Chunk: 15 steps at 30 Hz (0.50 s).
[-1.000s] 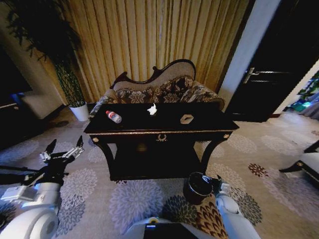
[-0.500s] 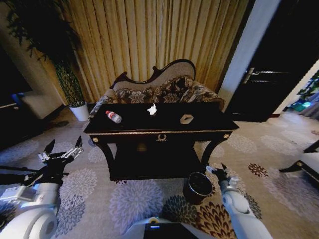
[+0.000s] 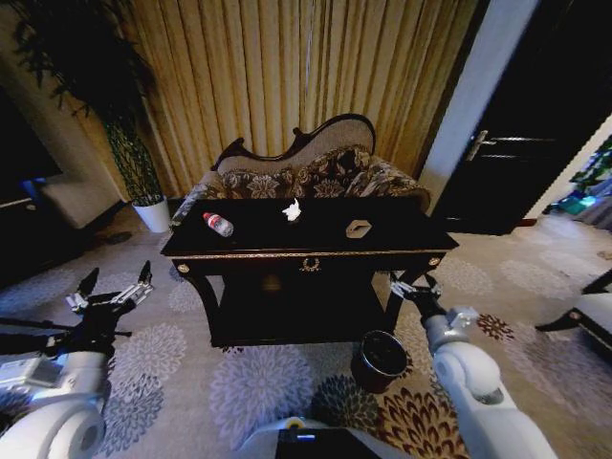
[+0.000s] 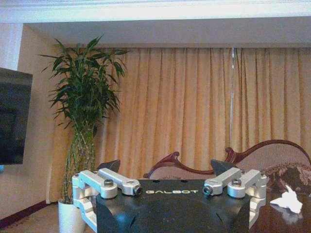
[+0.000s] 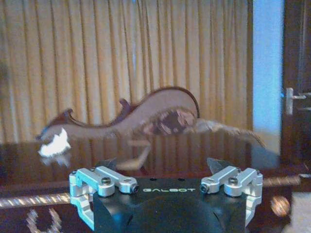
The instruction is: Move to the front of the table and place the trash on the table into the trash bin.
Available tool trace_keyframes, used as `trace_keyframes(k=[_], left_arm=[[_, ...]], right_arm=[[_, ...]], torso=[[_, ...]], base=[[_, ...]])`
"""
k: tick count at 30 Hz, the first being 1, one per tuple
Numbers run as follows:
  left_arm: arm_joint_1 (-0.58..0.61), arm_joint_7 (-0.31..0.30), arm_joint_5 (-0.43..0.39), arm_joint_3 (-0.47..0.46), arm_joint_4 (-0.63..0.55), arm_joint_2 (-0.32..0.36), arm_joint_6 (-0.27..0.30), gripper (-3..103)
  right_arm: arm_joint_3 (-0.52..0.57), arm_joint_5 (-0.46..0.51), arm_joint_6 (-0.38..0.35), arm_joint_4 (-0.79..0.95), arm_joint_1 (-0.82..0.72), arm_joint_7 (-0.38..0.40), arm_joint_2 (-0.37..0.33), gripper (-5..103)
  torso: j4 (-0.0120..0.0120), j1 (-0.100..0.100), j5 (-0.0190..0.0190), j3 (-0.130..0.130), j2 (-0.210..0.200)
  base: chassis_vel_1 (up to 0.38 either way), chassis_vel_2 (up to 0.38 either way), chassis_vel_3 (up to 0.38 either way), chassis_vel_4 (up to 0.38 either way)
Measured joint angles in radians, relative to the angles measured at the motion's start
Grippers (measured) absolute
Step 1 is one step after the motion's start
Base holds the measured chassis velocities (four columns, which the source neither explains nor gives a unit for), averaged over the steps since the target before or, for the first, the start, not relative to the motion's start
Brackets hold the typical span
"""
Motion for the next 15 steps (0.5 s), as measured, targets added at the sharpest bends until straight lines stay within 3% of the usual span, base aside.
trace_keyframes(k=[3,15], left_arm=[[-0.004,0.000,0.000,0.004,0.002,0.000,0.004,100],[-0.008,0.000,0.003,0.006,0.005,0.000,0.015,100]], right_arm=[[0.003,0.026,-0.037,0.064,0.005,0.026,-0.016,100],[-0.001,0.021,-0.049,0.068,0.008,0.023,-0.016,100]], torso=[[0.0000,0.000,-0.0001,0.000,0.000],[-0.0001,0.000,0.0001,0.000,0.000]], base=[[0.000,0.000,0.000,0.000],[0.000,0.000,0.000,0.000]])
